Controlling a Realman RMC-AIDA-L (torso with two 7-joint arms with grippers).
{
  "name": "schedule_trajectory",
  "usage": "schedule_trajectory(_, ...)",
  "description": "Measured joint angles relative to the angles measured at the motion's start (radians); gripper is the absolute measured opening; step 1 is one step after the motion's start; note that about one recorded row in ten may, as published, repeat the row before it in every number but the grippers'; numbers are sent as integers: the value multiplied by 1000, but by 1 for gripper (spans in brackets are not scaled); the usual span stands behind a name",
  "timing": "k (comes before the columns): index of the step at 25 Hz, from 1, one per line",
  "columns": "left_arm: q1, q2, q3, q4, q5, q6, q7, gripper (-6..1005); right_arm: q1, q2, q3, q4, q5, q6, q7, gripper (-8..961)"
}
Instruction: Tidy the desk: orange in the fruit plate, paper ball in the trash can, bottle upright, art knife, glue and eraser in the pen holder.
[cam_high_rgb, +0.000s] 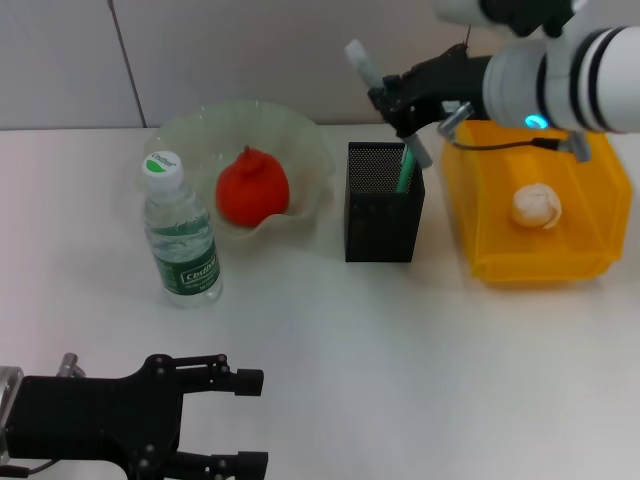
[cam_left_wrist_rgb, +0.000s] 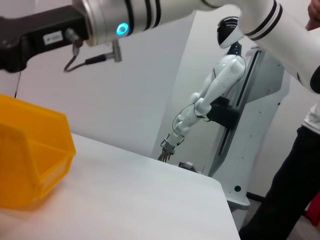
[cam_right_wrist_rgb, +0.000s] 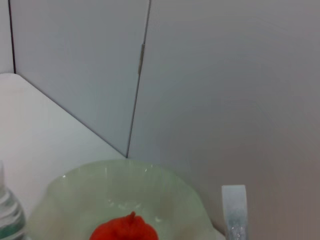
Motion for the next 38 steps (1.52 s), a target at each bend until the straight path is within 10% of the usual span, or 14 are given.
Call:
schedule_trajectory(28,-1,0,-14,0,4,0,4,827,15,4,-116,222,44,232,-9,188)
schedule_trajectory(38,1,5,-39,0,-3,45,7,827,-85,-1,-106,45,88,129,-22,609)
